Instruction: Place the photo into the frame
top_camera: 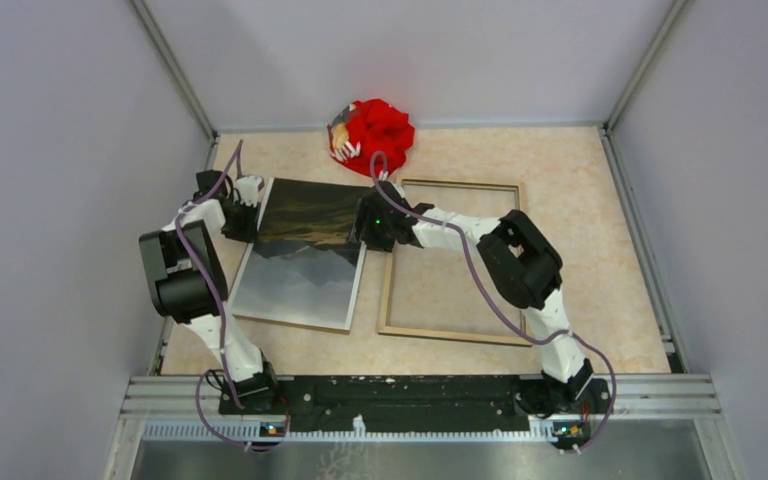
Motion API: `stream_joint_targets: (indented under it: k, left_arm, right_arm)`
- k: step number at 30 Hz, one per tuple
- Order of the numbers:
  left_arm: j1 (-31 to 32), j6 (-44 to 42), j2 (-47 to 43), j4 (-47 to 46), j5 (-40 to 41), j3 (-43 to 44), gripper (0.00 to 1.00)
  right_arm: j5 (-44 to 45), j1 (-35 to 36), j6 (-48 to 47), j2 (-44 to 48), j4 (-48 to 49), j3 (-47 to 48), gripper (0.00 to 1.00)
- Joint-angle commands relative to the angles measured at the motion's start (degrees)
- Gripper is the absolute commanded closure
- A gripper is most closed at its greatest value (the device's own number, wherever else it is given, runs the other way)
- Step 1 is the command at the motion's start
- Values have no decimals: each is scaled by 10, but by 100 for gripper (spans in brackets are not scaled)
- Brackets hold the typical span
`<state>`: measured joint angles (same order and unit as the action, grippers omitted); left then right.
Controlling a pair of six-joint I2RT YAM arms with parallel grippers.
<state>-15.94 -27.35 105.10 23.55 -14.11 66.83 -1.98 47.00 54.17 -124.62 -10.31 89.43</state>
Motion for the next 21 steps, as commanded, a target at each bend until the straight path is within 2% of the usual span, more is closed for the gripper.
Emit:
stream_joint_targets:
  k: [1, 12, 21]
  left_arm:
    - [10, -11, 14, 16, -21, -28, 70]
    - [18, -24, 12, 24, -39, -42, 74]
    - [27, -28, 12, 26, -45, -48, 75]
  right_arm:
    - [-50, 10, 12, 4, 40, 21, 40]
    - [-49, 11, 6, 14, 36, 27, 40]
    - [-18, 24, -18, -13, -30, 90, 40]
